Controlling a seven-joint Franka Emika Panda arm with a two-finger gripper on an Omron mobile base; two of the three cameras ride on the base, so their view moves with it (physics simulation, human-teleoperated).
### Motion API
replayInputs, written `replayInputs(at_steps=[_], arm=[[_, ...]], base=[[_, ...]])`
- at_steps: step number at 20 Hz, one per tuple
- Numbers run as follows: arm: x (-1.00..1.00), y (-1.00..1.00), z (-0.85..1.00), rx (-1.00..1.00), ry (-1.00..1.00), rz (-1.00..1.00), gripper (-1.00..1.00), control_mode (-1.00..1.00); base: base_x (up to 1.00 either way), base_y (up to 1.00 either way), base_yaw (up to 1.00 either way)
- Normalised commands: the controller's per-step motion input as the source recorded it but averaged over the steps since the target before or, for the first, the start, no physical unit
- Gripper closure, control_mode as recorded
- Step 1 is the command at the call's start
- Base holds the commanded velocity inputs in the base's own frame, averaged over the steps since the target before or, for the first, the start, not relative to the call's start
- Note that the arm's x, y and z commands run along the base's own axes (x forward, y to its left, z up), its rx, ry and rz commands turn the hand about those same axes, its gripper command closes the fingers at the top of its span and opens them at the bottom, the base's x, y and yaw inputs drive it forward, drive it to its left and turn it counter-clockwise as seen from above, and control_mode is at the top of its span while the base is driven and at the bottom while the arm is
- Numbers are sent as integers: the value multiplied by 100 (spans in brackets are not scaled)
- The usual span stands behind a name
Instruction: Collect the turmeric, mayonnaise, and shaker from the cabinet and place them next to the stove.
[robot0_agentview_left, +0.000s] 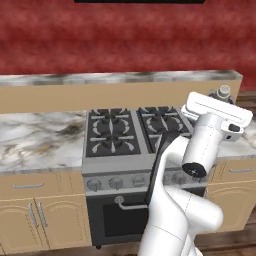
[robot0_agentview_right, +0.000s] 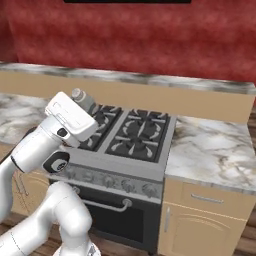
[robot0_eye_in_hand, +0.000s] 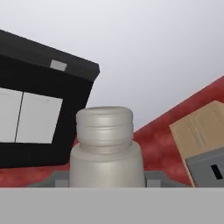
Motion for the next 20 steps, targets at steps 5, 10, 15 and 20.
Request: replayInputs(at_steps=[5,10,15,20], arm=[[22,0,-1,0,6,-6,100,-100],[57,-7,-4,1,14,3,100,-100],[44,-32,37,0,26,14,100,-100],[8,-37,71,0,32,18,100,-100]], base=[[34,8,-18],[0,0,0],[0,0,0],[0,0,0]])
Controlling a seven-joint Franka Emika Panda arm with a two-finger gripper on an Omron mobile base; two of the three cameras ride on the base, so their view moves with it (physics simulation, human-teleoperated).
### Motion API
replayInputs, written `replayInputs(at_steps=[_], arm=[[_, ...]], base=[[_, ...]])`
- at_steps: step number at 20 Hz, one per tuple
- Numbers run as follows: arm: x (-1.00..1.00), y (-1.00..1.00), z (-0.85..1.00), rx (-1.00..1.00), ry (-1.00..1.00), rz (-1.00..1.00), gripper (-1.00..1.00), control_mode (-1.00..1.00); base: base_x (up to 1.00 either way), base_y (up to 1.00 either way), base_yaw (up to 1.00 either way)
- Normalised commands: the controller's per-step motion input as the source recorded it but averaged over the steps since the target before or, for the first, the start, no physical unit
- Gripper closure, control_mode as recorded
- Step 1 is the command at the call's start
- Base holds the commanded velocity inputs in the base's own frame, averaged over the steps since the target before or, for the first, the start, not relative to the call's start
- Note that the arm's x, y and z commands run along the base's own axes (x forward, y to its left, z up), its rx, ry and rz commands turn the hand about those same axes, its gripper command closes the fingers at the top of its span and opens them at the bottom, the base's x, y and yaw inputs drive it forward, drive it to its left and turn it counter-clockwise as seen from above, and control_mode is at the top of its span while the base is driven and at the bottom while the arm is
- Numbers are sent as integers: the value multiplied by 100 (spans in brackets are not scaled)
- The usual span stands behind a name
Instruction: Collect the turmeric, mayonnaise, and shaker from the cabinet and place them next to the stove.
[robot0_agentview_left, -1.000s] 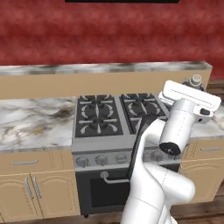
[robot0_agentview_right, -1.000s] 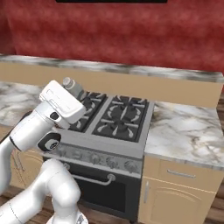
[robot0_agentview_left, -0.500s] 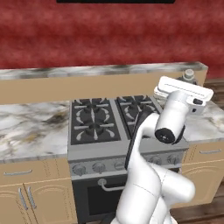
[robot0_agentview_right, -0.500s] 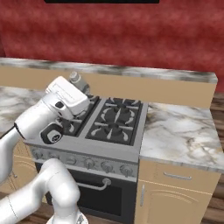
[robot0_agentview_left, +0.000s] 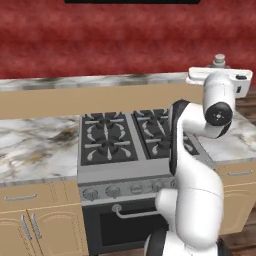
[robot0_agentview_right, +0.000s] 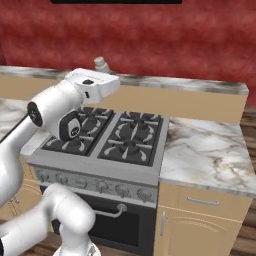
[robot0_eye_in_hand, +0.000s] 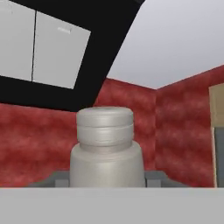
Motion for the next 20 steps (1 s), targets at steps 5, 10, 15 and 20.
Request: replayInputs(at_steps=[5,10,15,20], arm=[[0,-26,44,-4,45,20,100,-100],[-1,-19,1,-6,46,31,100,-100],[-5,-38,-44,0,34,42,100,-100],[2,-35,-79,0,31,46,100,-100]], base=[[0,0,0],[0,0,0],[0,0,0],[0,0,0]])
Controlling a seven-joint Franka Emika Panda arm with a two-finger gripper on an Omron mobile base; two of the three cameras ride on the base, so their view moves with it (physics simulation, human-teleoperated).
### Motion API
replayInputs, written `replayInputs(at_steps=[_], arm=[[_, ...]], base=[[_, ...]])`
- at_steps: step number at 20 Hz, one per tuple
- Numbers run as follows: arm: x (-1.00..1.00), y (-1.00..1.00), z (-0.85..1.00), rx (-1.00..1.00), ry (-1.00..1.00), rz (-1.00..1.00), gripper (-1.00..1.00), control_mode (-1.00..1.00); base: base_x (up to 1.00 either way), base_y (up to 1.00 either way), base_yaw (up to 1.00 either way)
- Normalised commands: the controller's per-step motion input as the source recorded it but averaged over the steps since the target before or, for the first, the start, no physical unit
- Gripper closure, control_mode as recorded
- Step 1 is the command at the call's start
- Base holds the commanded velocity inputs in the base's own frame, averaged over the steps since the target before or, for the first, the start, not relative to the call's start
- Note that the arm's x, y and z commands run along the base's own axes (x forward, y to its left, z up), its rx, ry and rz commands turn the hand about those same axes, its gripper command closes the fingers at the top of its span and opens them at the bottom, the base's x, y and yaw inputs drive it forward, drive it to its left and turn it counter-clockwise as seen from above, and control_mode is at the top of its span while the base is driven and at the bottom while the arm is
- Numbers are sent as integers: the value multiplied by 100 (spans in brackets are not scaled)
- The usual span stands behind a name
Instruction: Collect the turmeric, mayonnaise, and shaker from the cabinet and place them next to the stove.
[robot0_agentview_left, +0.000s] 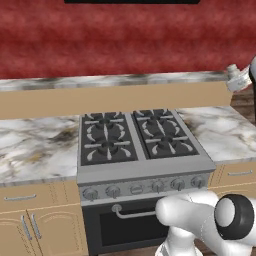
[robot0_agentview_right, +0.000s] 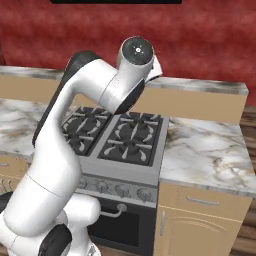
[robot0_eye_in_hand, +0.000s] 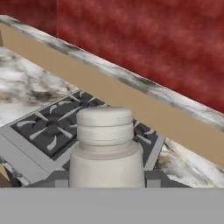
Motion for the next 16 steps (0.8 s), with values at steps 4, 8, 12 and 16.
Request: replayInputs(at_steps=[4,8,12,16], arm=[[16,-9,-84,0,18,46,100,-100],[27,-13,-80,9,6,45,100,-100],[32,-26,-59,18,2,30,100,-100],[13,-32,-37,16,0,13,100,-100]], base=[[0,0,0],[0,0,0],[0,0,0],[0,0,0]])
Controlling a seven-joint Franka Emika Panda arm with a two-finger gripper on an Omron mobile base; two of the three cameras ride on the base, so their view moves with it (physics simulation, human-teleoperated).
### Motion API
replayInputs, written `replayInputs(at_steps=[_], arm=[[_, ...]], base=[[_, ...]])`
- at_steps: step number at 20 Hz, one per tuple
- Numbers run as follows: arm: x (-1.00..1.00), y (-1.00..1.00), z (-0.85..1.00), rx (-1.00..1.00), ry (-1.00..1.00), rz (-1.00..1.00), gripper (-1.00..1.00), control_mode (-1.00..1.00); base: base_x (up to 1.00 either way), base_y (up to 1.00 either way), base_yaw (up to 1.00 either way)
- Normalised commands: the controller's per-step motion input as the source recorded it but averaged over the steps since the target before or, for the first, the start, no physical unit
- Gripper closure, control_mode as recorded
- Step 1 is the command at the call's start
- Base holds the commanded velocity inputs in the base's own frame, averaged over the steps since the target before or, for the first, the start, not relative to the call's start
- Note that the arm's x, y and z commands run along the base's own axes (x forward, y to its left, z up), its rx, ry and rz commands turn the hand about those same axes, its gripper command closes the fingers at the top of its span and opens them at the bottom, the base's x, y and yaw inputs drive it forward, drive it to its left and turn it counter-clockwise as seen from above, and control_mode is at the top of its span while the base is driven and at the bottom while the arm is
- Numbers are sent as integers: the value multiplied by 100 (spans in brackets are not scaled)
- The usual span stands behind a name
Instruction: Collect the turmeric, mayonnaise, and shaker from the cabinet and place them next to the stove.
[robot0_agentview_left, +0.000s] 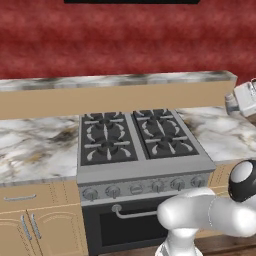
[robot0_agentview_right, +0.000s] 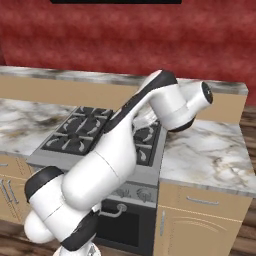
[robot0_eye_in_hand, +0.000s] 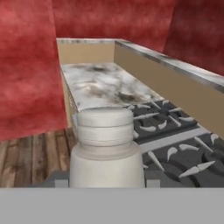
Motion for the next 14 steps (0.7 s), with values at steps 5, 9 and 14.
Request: replayInputs(at_steps=[5,9,14], arm=[[8,-12,-34,16,0,2,100,-100],[6,0,-33,18,0,-4,100,-100],[11,0,-34,17,0,-15,100,-100]], base=[[0,0,0],[0,0,0],[0,0,0]])
